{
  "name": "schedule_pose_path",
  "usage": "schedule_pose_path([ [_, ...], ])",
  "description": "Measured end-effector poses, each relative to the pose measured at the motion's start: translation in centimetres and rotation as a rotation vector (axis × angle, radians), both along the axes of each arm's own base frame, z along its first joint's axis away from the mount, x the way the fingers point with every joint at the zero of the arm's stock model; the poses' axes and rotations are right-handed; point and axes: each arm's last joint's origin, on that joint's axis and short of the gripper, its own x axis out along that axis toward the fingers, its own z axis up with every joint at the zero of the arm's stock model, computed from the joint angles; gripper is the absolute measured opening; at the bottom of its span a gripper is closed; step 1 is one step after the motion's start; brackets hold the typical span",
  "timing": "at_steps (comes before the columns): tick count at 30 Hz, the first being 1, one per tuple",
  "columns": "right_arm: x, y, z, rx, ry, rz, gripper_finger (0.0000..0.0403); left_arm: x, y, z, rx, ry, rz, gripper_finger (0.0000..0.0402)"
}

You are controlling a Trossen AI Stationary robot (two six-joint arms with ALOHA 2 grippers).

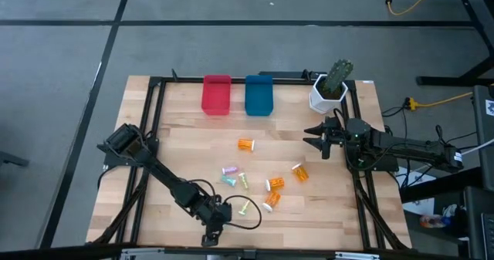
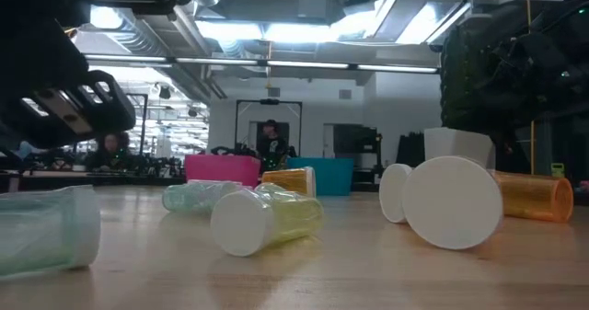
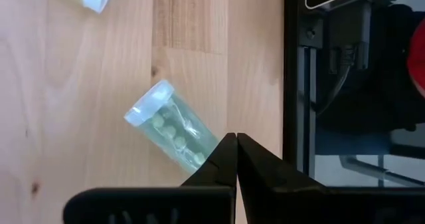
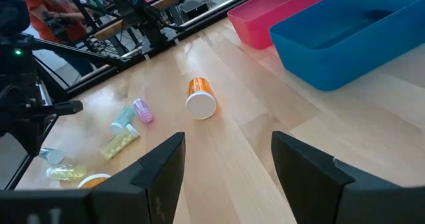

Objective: Pick and place medicine bottles into bin by pill shape (circle, oval)
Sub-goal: Adjust the pill bottles

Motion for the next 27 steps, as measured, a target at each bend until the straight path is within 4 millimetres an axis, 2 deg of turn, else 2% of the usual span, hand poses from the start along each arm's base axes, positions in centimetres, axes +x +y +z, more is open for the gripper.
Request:
schedule_pose_path([
  [5, 0.0, 0.0, 0.0, 0.0, 0.0, 0.0, 0.0225, 0.0, 0.0, 0.0, -0.002, -0.001, 0.001, 0.0],
  [11, 0.0, 0.0, 0.0, 0.0, 0.0, 0.0, 0.0225, 0.2, 0.1, -1.7, 0.003, 0.072, 0.043, 0.0],
  [14, 0.0, 0.0, 0.0, -0.001, 0.001, 0.0, 0.0225, 0.4, 0.6, -1.9, 0.011, 0.086, 0.05, 0.0],
  [17, 0.0, 0.0, 0.0, -0.003, 0.001, 0.0, 0.0225, 0.7, 1.4, -1.9, 0.032, 0.108, 0.068, 0.0],
  [22, 0.0, 0.0, 0.0, -0.004, 0.0, 0.0, 0.0225, 1.4, 2.9, -1.9, 0.087, 0.084, 0.003, 0.0],
  [27, 0.0, 0.0, 0.0, -0.004, 0.001, 0.0, 0.0225, 2.8, 5.6, -2.0, 0.119, 0.065, -0.045, 0.0],
])
